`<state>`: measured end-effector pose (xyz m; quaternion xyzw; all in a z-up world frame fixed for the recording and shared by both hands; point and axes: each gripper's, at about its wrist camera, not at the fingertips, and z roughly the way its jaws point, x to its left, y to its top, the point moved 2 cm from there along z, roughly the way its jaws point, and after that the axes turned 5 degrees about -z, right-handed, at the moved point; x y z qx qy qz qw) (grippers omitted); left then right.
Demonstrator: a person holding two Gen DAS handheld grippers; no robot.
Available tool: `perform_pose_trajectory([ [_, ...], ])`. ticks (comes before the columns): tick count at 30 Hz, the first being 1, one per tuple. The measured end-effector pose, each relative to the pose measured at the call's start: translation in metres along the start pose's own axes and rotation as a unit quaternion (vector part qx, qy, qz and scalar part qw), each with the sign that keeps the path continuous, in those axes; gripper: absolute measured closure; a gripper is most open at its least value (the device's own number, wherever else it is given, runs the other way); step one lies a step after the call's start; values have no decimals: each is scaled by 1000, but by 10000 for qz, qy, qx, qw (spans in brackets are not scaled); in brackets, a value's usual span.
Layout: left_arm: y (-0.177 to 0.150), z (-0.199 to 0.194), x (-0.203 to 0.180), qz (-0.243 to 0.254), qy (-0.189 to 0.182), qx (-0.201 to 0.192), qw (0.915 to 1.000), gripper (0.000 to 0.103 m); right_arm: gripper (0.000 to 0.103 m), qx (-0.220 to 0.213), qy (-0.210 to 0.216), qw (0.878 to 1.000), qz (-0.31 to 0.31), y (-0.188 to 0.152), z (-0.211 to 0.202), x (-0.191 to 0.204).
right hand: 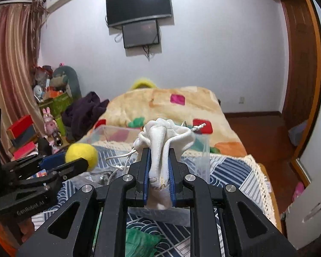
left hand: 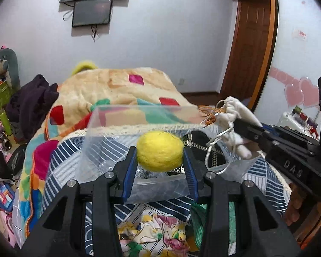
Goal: Organize soft objects
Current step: 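Release the yellow ball into the box with the left tool while the right tool releases the pouch there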
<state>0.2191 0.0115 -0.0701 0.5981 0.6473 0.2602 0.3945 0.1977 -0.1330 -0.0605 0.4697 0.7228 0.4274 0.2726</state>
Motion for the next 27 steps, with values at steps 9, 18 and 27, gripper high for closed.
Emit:
perform_pose_trajectory([
  [9, 0, 30, -10, 173, 52, 301, 9994, 61, 89, 389, 17, 9992, -115, -10, 16, 0],
  [18, 1, 31, -9, 146, 106, 401, 9990, 58, 87, 521, -26, 9985, -144, -11, 21, -1],
  [27, 2, -1, -2, 69, 113, 81, 9999, 42, 71, 378, -205, 9984, -368, -8, 6, 5],
])
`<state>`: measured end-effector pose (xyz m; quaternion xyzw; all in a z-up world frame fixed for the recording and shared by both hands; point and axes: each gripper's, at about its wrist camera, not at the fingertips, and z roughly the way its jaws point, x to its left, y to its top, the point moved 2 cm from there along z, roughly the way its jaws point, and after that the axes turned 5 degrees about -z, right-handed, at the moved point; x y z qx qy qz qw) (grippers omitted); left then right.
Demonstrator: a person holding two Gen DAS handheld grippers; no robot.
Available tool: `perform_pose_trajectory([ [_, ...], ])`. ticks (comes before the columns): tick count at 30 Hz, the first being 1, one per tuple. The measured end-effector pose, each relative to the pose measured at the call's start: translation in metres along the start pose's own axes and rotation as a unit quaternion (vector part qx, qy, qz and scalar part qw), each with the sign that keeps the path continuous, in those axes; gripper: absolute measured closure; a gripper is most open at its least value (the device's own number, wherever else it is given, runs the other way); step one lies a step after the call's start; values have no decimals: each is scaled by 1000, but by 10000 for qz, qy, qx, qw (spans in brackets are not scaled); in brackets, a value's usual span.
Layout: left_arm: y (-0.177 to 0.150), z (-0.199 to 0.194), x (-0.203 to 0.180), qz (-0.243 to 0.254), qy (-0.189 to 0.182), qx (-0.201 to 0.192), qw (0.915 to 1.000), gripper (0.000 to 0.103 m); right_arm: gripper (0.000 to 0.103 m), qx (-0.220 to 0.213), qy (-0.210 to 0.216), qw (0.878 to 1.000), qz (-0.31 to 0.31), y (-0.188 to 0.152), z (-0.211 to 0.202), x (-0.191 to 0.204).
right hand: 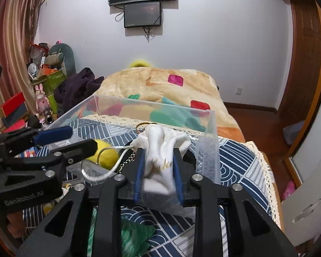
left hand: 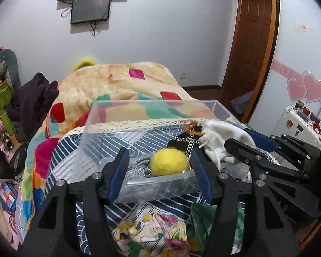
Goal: Organize soft objects
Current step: 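Release the yellow ball into the box with the left tool while the right tool releases the pouch there, then grasp the green knit glove with the right tool while the left tool grasps the floral cloth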
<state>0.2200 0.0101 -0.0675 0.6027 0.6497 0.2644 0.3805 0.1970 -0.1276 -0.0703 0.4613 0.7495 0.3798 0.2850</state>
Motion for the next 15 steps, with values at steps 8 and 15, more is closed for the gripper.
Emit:
perform_pose_trajectory([
  [8, -6, -36, 13, -161, 26, -307, 9994, 27, 49, -362, -8, 9993, 53, 6, -26, 0],
  [15, -31, -47, 23, -169, 172, -204, 9995, 22, 40, -501, 167, 9985, 114, -5, -42, 8],
])
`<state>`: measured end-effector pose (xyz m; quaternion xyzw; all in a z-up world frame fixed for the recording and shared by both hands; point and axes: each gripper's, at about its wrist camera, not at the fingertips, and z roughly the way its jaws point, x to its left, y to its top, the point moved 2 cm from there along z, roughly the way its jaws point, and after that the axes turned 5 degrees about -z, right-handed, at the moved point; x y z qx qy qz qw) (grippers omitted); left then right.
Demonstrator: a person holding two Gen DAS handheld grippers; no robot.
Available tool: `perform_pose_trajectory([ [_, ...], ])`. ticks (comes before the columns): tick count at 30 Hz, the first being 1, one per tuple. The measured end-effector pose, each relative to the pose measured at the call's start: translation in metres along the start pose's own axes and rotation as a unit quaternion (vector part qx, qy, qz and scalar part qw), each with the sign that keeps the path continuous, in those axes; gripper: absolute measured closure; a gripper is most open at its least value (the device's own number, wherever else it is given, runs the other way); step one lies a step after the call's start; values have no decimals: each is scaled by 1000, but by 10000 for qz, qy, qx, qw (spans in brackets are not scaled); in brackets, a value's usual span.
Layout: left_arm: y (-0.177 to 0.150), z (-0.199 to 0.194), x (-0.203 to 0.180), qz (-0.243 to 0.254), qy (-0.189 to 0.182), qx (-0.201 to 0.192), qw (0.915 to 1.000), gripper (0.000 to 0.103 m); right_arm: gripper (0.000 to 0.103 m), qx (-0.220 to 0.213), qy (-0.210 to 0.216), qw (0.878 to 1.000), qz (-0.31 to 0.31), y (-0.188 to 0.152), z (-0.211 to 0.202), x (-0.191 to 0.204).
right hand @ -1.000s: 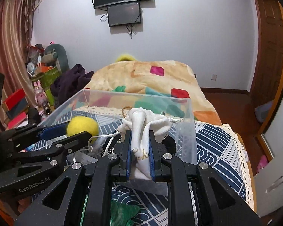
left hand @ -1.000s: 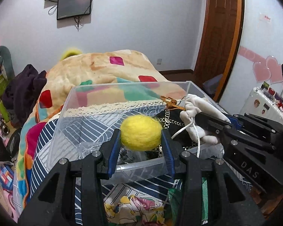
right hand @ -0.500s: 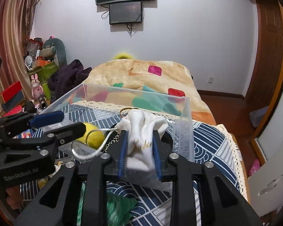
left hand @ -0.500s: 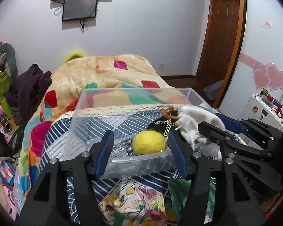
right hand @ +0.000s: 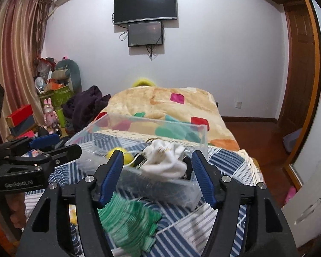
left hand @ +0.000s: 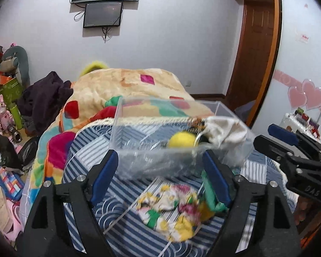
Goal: Organize soft objects
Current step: 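Grasp the green knit glove with the right tool while the left tool grasps the floral cloth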
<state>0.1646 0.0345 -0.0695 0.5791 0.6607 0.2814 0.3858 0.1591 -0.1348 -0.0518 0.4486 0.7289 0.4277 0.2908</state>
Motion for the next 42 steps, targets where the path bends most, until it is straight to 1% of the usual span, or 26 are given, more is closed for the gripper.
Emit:
perform_pose_trajectory([
  [4, -22, 1, 6, 21, 118, 202, 9997, 22, 40, 222, 203, 9995, 20, -16, 6, 7],
  [6, -33, 4, 13, -55, 203, 301, 9993, 22, 40, 375, 300, 9988, 49, -26, 11, 10],
  [10, -50, 14, 23, -246, 177, 601, 9977, 22, 40, 707, 549, 9959, 131, -46, 22, 15],
  [12, -58, 18, 26, -286, 177, 728, 9968, 22, 40, 824, 589, 9948, 114, -51, 25, 18],
  [13, -61, 20, 27, -300, 169, 776, 9964, 24, 40, 878, 591, 9943, 92, -53, 27, 20],
  [16, -68, 25, 26, -278, 142, 891, 9955, 35, 40, 1012, 573, 9932, 83, -60, 31, 22],
  [18, -69, 24, 23, -203, 186, 852, 9960, 38, 40, 1089, 617, 9921, 129, -62, 34, 18],
  [19, -70, 24, 20, -164, 160, 855, 9961, 43, 42, 1103, 644, 9917, 168, -63, 35, 17],
  [20, -71, 25, 18, -136, 139, 863, 9961, 49, 48, 1138, 708, 9907, 214, -64, 36, 15],
  [21, -71, 25, 16, -108, 131, 865, 9961, 50, 58, 1149, 768, 9901, 249, -66, 34, 14],
  [22, -72, 25, 14, -60, 136, 858, 9962, 54, 61, 1154, 841, 9893, 300, -67, 34, 14],
  [23, -73, 24, 12, -20, 133, 848, 9963, 61, 65, 1156, 879, 9889, 323, -68, 34, 14],
  [26, -75, 21, 11, -12, -3, 823, 9966, 73, 75, 1135, 812, 9900, 227, -68, 30, 17],
  [27, -75, 19, 12, -43, -28, 803, 9968, 75, 79, 1112, 805, 9903, 226, -68, 28, 17],
  [29, -76, 17, 15, -142, -91, 789, 9967, 85, 84, 1065, 727, 9912, 294, -67, 26, 16],
  [30, -76, 16, 16, -192, -113, 781, 9967, 87, 86, 1029, 713, 9916, 331, -66, 24, 15],
  [32, -75, 12, 19, -276, -137, 746, 9967, 95, 87, 924, 704, 9924, 396, -63, 18, 11],
  [35, -71, 6, 21, -330, -105, 670, 9971, 98, 87, 745, 669, 9940, 447, -57, 8, 6],
  [42, -56, -13, 21, -348, -200, 381, 9985, 99, 88, 362, 541, 9969, 431, -43, -11, -3],
])
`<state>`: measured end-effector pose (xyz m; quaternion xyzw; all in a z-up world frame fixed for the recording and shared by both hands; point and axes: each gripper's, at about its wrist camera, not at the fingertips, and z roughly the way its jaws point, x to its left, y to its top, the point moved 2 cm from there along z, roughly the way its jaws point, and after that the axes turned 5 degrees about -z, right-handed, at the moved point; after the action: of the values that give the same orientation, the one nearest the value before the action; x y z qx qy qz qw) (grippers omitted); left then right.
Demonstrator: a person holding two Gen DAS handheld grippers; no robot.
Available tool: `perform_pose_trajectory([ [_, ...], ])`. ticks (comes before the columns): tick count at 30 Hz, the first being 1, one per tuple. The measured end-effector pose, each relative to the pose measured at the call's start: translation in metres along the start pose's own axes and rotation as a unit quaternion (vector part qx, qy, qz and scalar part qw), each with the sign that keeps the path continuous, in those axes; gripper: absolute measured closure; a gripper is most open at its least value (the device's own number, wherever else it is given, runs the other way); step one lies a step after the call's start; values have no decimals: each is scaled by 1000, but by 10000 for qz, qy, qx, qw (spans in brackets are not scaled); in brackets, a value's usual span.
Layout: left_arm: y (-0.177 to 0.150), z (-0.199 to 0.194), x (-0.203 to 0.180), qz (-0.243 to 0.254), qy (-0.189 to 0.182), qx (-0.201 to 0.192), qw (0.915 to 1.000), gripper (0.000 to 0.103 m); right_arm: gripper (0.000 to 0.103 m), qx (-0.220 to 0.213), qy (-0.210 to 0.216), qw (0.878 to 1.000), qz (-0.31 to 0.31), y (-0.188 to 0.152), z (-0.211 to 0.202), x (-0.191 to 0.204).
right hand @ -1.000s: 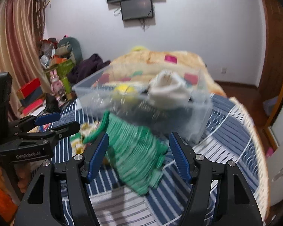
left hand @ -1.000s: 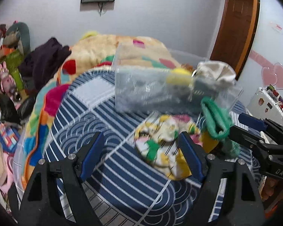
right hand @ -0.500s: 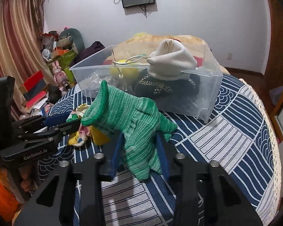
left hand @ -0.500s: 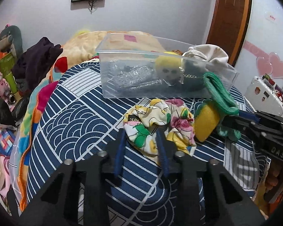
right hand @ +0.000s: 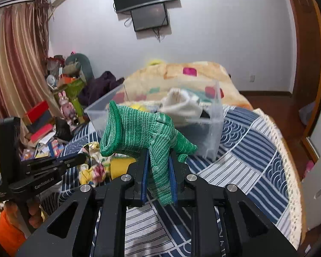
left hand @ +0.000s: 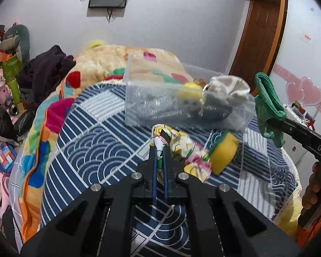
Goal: Organize soft objects
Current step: 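Grasp the green knit glove with the right tool while the left tool grasps the floral cloth, then drop the green glove into the box with the right tool while the left tool drops the floral cloth in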
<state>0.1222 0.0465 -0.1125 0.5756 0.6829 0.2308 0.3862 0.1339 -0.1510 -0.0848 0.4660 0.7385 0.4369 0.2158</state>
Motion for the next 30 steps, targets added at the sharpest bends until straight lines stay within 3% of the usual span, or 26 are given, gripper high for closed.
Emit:
perform_pose_trajectory([
  [9, 31, -26, -11, 178, -94, -524, 9984, 99, 88, -352, -226, 9991, -64, 26, -9, -3],
  [17, 69, -30, -21, 287, 97, -1027, 9942, 100, 87, -583, -350, 9976, -113, 51, -1, 1],
  [24, 92, -13, -21, 313, 327, -1151, 9923, 100, 87, -462, -329, 9980, -264, 63, 26, 12],
  [30, 102, 11, -14, 188, 459, -1009, 9937, 100, 87, -121, -233, 9995, -151, 60, 57, 9],
])
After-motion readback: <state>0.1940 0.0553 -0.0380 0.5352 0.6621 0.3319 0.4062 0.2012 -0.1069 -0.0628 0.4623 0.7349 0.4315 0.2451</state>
